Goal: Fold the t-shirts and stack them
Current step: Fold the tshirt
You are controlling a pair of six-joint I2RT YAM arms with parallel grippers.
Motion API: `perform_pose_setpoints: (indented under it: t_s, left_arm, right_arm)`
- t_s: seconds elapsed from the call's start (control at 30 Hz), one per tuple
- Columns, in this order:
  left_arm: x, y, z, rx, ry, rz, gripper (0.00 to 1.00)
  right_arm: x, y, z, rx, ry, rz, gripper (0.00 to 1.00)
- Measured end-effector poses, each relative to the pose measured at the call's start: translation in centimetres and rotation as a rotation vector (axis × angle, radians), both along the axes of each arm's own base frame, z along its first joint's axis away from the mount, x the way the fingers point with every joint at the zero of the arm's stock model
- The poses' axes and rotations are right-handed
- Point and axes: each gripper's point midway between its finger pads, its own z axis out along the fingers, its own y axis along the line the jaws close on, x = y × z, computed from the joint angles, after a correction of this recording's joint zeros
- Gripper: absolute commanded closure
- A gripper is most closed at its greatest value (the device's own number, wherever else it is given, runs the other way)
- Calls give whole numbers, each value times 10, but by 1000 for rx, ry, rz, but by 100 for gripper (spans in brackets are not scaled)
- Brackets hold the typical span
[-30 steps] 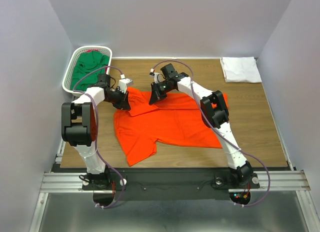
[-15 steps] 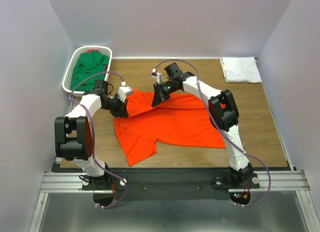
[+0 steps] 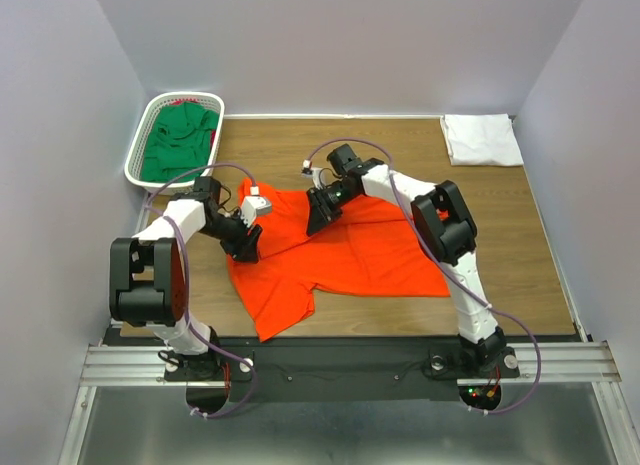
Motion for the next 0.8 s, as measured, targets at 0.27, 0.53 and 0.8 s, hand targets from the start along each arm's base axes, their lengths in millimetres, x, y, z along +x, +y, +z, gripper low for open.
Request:
perform_pose_setpoints:
  t_s: [0.27,0.53,0.8]
  left_arm:
    - [91,29,70,-63,-111,128,34]
    - [230,59,128,-94,-333,368,40]
    - [252,45,45,-56,-158,453,32]
  right_arm:
    - [35,-48,55,9,-139,-105,49]
    - [151,-243,104,-201,-468,-530,60]
    - [163,-334,28,-499,-451,-576,52]
